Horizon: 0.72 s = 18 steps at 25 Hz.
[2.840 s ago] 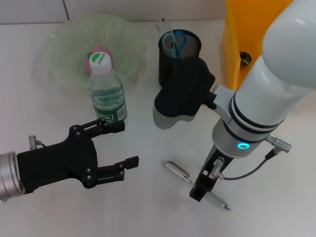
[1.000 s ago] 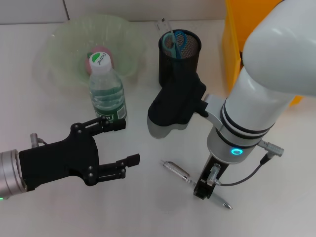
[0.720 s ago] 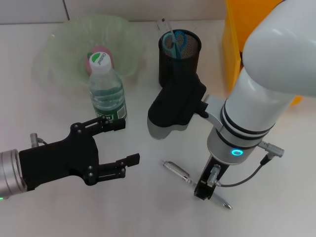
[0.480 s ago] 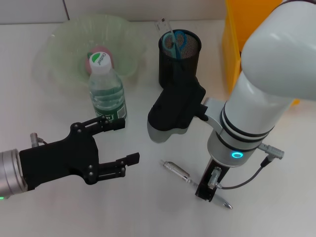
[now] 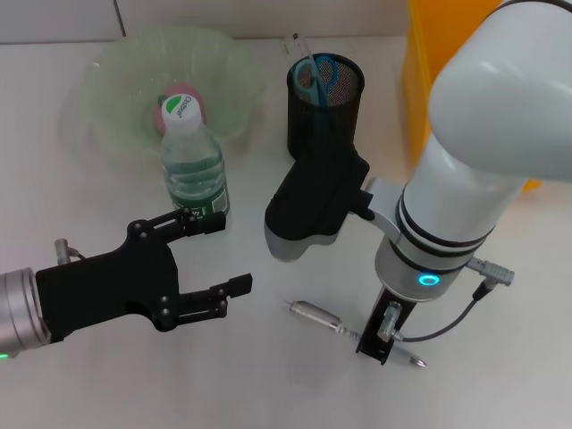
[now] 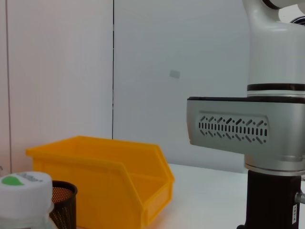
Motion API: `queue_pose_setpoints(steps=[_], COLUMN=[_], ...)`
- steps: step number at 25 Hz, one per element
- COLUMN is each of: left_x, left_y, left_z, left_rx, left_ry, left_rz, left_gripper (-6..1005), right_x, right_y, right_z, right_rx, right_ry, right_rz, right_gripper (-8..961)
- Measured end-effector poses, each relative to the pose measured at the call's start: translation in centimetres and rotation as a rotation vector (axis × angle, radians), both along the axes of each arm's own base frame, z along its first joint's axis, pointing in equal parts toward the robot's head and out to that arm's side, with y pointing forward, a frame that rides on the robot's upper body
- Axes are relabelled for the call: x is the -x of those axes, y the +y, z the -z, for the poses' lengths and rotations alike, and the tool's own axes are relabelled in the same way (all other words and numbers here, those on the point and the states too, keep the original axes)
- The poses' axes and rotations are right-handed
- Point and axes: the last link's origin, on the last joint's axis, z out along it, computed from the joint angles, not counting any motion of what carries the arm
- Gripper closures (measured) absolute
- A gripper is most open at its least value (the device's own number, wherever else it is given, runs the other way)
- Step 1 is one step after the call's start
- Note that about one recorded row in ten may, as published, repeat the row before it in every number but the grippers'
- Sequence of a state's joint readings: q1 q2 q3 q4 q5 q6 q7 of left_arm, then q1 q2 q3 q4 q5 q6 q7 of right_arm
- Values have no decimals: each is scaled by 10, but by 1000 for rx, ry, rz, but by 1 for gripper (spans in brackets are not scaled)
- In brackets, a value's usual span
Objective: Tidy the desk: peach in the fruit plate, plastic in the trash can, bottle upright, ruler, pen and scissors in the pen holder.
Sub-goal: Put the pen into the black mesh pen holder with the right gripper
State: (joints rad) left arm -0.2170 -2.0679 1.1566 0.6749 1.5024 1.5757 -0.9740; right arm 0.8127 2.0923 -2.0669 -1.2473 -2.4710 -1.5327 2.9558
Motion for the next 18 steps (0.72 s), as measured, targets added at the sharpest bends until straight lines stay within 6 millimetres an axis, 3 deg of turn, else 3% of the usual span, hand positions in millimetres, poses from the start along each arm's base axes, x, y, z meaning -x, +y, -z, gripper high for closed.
queue_pose_setpoints(steps=[2, 9, 18], left_x=[0, -1, -2], left_y=[1, 1, 2], left_z=[0, -1, -1], left_rx=[-1, -3, -5], left_ry=[-1, -4, -7], left_rz=[1, 3, 9], left_gripper=[200, 200, 200], right_x=[-1, 5, 13], right_y=[0, 0, 28], right_z=[0, -6, -57], right_rx=[1, -13, -219], right_ry=[-7, 17, 105], right_rz=[3, -8, 11], right_gripper=[831, 832, 831])
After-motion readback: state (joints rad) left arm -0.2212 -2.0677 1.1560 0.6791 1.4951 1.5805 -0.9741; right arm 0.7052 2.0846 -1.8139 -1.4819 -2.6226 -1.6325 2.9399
